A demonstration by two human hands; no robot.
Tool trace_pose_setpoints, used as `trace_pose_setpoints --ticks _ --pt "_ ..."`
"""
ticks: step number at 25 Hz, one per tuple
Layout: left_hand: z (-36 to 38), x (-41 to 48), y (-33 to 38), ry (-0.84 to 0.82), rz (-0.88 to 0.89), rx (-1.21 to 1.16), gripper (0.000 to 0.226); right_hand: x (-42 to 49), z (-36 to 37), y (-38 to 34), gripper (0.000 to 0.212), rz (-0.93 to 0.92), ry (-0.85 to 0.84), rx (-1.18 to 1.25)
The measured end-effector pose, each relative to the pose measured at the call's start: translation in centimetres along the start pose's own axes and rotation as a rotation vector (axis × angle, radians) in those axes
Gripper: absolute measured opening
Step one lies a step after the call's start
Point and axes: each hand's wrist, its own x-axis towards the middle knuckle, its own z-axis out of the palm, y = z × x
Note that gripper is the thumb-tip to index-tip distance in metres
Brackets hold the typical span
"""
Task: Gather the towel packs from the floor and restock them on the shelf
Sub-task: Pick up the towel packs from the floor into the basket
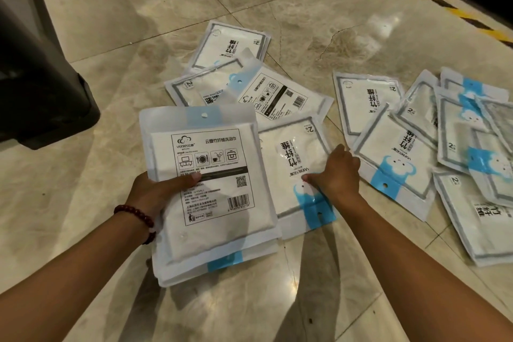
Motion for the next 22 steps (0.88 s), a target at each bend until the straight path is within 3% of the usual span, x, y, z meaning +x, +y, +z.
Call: trace_pose_setpoints --ticks 7,13,17,22 --pt "-1.6 -1.3 1.9 -0.055 0.004 0.053 0.030 -3.8 0.0 0.5 0.023 -0.086 0.013 0.278" --pt "-3.8 -5.4 8.7 -0.041 0.065 0.028 0.029 -10.4 -5.5 -1.5 0.015 -0.155 0.138 0.448" --pt "-6.1 -9.7 14.8 -0.031 0.157 0.061 0.032 -12.4 -11.4 -5.9 0.019 -0.133 0.115 0.688" --pt "-10.6 -16.2 21.5 0.095 0.236 0.007 0.030 -15.1 -18.6 -14.3 0.014 -0.359 0.037 0.814"
